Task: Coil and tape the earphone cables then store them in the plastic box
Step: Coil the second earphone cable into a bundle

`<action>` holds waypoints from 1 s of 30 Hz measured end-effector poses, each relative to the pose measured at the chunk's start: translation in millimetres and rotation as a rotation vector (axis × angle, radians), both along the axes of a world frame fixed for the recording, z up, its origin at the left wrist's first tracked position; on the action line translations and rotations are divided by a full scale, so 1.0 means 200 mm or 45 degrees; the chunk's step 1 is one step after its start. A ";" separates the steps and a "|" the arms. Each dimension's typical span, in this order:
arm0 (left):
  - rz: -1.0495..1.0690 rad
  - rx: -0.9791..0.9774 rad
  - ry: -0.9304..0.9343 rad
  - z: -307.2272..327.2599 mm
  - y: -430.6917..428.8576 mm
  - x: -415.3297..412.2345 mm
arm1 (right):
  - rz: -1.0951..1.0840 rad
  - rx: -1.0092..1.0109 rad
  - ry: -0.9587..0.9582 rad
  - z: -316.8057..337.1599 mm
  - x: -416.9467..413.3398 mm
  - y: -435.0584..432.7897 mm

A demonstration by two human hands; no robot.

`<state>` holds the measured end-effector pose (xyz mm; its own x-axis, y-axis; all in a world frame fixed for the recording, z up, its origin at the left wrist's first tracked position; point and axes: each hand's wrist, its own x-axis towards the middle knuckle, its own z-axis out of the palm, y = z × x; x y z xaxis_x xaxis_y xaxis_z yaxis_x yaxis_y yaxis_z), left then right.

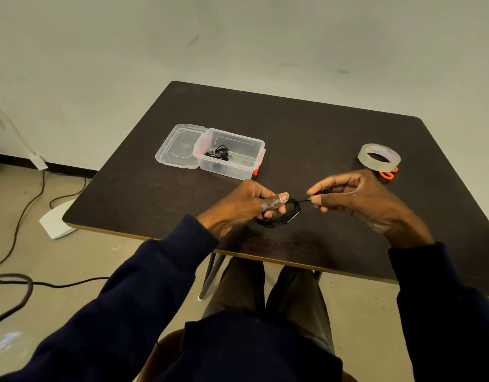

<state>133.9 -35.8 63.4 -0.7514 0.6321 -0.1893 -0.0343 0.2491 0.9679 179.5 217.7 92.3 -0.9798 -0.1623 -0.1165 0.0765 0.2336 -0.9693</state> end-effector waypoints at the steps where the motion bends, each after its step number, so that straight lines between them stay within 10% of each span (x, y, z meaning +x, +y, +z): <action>1: -0.014 0.019 -0.022 0.00 0.00 0.00 | 0.020 -0.033 -0.005 0.00 0.00 0.02; 19: -0.069 0.502 -0.459 -0.01 -0.07 -0.01 | -0.449 0.079 0.480 -0.29 0.09 -0.45; 24: -0.023 0.382 -0.318 0.00 -0.05 -0.01 | -0.307 -0.482 0.140 -0.16 0.12 -0.42; 30: -0.065 0.315 -0.317 -0.01 -0.08 -0.01 | -0.291 -0.019 0.182 -0.13 0.10 -0.38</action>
<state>131.1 -51.9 61.5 -0.6674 0.7175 -0.1996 -0.2707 0.0160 0.9625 199.7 141.9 65.8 -0.9976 0.0642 0.0264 -0.0122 0.2118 -0.9772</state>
